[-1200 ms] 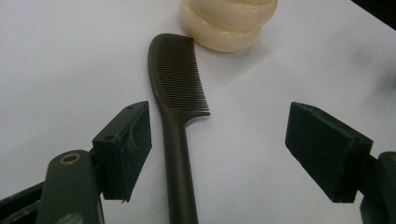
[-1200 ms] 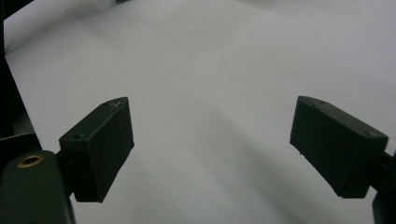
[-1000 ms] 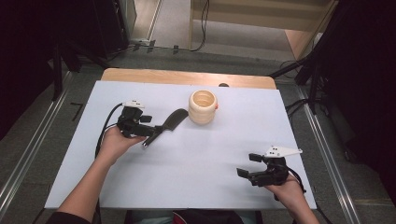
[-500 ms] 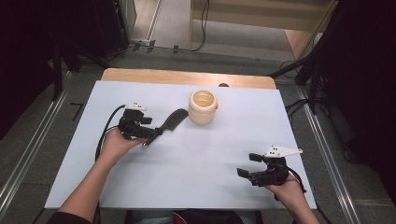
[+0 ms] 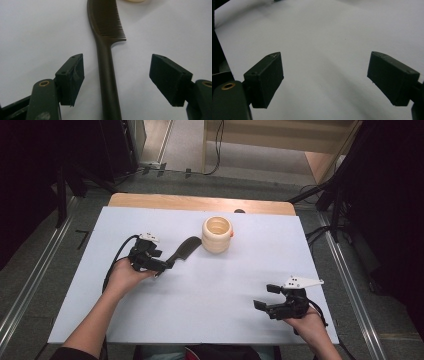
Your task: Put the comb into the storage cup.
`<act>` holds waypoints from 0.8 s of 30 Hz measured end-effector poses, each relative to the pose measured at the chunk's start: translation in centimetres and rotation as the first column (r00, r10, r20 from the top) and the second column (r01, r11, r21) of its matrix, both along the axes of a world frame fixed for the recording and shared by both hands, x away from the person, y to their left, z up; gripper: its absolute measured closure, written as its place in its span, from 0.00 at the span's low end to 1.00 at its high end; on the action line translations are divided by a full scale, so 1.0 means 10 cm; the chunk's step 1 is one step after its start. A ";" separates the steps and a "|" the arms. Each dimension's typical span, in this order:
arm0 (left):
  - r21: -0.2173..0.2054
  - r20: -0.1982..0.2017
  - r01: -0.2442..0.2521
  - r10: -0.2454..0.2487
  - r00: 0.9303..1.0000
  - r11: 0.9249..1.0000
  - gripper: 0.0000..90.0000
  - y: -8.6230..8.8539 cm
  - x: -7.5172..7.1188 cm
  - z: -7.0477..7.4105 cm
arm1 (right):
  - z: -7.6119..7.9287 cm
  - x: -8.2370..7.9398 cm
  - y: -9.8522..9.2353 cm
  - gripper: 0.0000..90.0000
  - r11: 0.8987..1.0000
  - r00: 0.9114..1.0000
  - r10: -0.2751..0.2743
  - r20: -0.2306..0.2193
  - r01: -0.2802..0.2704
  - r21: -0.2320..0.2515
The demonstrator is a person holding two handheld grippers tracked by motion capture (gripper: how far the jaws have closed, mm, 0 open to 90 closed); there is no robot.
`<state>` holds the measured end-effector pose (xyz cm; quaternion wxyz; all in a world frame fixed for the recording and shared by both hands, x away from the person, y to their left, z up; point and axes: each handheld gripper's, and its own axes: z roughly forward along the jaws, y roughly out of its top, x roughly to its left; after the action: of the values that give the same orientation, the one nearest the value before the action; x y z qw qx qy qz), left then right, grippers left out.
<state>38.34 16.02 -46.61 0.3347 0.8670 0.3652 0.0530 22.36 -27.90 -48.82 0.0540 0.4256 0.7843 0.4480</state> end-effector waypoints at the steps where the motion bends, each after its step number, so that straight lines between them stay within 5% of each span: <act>1: 0.003 -0.003 -0.001 0.001 1.000 1.000 0.33 0.00 0.00 -0.01 | 0.00 0.00 0.00 0.13 1.000 1.000 0.000 0.000 0.000 0.000; 10: 0.123 -0.013 0.000 0.001 1.000 0.992 0.44 -0.07 -0.01 -0.09 | 0.00 0.00 0.00 0.13 1.000 1.000 0.003 0.004 -0.003 -0.004; 15: 0.152 -0.013 -0.001 0.003 1.000 0.988 0.53 -0.10 -0.01 -0.12 | 0.00 0.00 0.01 0.13 1.000 1.000 0.001 0.000 -0.001 -0.004; 20: 0.233 0.019 0.006 -0.011 1.000 0.972 0.63 -0.16 -0.03 -0.17 | 0.00 0.00 0.01 0.13 1.000 1.000 0.002 0.000 -0.002 -0.006; 24: 0.252 0.015 0.008 -0.012 1.000 0.968 0.69 -0.20 -0.06 -0.16 | 0.00 0.00 0.01 0.13 1.000 1.000 0.001 -0.001 -0.001 -0.008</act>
<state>37.77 14.03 -48.21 0.2255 0.9039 0.3482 0.1045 22.37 -27.82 -48.86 0.0552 0.4252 0.7864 0.4448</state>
